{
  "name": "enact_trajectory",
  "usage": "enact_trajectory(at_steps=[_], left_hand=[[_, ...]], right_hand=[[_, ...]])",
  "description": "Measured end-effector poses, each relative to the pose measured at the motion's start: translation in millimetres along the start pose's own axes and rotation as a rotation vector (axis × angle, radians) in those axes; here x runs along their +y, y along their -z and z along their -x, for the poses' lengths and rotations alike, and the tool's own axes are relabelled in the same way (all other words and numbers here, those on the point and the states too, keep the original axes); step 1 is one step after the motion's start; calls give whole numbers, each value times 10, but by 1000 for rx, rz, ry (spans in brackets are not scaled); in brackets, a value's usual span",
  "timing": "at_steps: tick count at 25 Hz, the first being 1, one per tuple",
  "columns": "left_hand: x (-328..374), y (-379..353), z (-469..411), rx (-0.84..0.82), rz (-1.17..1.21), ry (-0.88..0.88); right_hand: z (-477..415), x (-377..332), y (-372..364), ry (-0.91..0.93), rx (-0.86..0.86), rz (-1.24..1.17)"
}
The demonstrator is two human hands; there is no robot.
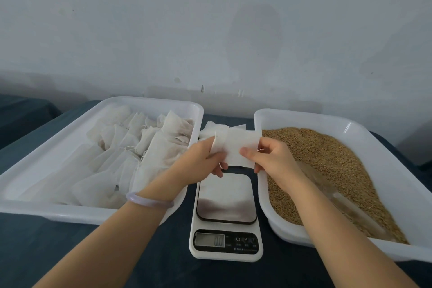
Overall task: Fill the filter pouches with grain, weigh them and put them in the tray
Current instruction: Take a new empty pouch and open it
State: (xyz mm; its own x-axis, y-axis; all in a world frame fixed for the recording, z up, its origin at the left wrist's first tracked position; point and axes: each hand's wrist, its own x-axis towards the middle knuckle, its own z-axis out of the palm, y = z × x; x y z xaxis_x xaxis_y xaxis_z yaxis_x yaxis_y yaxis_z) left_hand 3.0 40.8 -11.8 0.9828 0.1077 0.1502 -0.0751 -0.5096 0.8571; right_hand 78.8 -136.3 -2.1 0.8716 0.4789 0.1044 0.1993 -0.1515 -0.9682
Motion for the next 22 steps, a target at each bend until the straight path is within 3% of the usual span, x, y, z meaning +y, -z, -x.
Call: enact_trajectory(at_steps=[12,17,22], left_hand=[[5,68,-5,207,451,-29],[52,48,55,157,322,-9],[118,19,82,132,145,3]], right_hand=[[11,34,9,25,-76,41],[53,20,-4,194,76,63],[143,27,-50,443,101,243]])
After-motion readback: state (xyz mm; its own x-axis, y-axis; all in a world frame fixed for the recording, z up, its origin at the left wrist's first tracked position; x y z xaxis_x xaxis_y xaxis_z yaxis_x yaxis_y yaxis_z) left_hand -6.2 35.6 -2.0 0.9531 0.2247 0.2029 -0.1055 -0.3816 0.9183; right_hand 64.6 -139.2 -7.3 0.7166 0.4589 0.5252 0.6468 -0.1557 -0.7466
